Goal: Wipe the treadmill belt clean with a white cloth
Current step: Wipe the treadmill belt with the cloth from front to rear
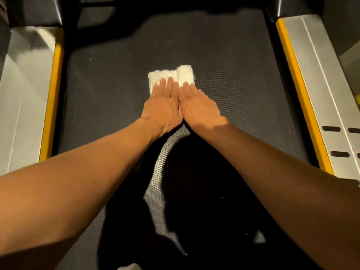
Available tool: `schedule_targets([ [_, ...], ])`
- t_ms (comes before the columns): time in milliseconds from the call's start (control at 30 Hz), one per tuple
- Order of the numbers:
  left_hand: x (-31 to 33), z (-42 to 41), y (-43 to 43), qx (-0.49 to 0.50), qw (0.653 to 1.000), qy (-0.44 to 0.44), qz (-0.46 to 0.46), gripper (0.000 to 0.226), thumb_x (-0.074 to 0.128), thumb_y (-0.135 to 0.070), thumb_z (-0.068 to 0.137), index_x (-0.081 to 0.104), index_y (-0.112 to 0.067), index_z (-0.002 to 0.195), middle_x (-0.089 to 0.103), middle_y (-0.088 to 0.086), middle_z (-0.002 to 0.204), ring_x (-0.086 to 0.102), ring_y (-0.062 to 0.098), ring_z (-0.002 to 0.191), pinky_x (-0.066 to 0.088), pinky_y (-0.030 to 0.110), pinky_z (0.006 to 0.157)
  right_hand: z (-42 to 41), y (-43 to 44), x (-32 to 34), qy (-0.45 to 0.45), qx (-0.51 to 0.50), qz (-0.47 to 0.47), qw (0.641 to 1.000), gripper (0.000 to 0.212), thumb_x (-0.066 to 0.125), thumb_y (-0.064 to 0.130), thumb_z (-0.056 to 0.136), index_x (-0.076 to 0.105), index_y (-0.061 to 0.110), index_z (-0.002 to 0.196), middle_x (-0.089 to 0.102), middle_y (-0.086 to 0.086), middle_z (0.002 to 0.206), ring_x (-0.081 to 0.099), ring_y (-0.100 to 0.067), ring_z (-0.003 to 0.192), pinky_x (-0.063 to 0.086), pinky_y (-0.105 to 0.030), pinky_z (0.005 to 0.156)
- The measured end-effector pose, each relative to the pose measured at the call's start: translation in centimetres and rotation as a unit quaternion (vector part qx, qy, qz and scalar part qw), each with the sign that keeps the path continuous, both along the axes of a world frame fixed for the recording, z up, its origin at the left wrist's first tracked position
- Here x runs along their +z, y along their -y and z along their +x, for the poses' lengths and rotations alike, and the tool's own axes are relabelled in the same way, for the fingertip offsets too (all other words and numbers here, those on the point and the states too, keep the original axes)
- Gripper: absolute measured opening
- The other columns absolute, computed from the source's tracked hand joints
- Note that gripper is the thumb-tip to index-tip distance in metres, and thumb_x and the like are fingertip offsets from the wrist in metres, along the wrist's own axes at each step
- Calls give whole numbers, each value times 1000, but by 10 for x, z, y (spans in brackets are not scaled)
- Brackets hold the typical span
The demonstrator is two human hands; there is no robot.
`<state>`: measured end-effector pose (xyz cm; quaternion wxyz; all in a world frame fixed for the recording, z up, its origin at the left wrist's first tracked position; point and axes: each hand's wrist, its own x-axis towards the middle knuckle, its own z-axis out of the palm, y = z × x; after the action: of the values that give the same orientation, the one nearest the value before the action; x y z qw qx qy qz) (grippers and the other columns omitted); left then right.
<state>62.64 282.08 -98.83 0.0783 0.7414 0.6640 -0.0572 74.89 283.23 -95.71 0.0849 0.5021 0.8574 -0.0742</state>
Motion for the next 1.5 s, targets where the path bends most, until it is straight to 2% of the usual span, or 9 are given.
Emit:
schedule_targets([
  [133,1,11,24,-25,1000,-3,7,63,19,-34,100,8,-1,152,5,20,159,1,34,148,1,43,121,19,20,-2,-8,9,-27,1000,56,23,21,105,-1,6,153,-2,-10,161,0,-24,149,5,-32,119],
  [333,9,17,1,-1,1000,-3,-25,63,18,-32,101,0,0,152,-4,19,159,-6,35,147,-2,43,121,16,2,2,-52,-4,17,998,49,35,7,99,27,5,147,34,-12,148,33,-26,135,30,-34,107],
  [533,4,34,28,-35,999,17,-16,63,16,-34,101,-2,1,151,-6,20,159,-10,35,146,-6,44,120,48,23,-8,-36,14,-21,999,51,24,17,105,9,7,153,7,-10,161,7,-22,148,7,-28,117],
  [700,8,39,-9,-54,998,-3,-20,63,14,-34,101,-1,1,151,-5,21,159,-7,37,147,-1,45,120,46,-5,-5,-57,-18,39,997,54,39,-1,94,28,4,146,32,-11,148,35,-25,134,34,-33,103],
  [833,3,47,2,-98,995,-15,5,66,7,-36,97,1,2,151,-3,23,158,-5,38,146,-2,46,120,63,8,-11,-61,-30,-23,997,56,35,5,98,18,3,152,17,-13,159,17,-26,146,21,-33,116],
  [967,1,49,12,-105,994,24,-3,65,13,-37,99,1,0,151,-5,19,159,-9,33,147,-8,41,120,76,22,-14,-136,-27,31,990,53,36,19,87,51,0,135,50,-17,141,48,-31,131,47,-40,100],
  [1167,7,58,-7,-87,995,41,4,65,24,-35,99,5,-5,153,1,16,160,-4,32,148,-5,47,119,74,-5,-14,-150,-66,-8,986,56,36,17,97,22,10,151,21,-9,158,20,-26,146,25,-42,116],
  [1333,3,69,9,-90,994,61,-21,68,33,-33,98,5,-8,154,-2,12,161,-8,31,147,-8,43,118,87,21,-41,-149,-32,62,986,51,33,10,90,45,-13,133,47,-31,137,47,-44,128,44,-51,103],
  [1500,15,74,-22,-96,994,50,-23,65,27,-34,100,3,-6,153,-2,14,161,-6,33,147,-4,45,119,86,-13,-27,-112,-94,9,989,62,33,6,97,10,9,154,8,-8,162,7,-22,149,13,-34,120],
])
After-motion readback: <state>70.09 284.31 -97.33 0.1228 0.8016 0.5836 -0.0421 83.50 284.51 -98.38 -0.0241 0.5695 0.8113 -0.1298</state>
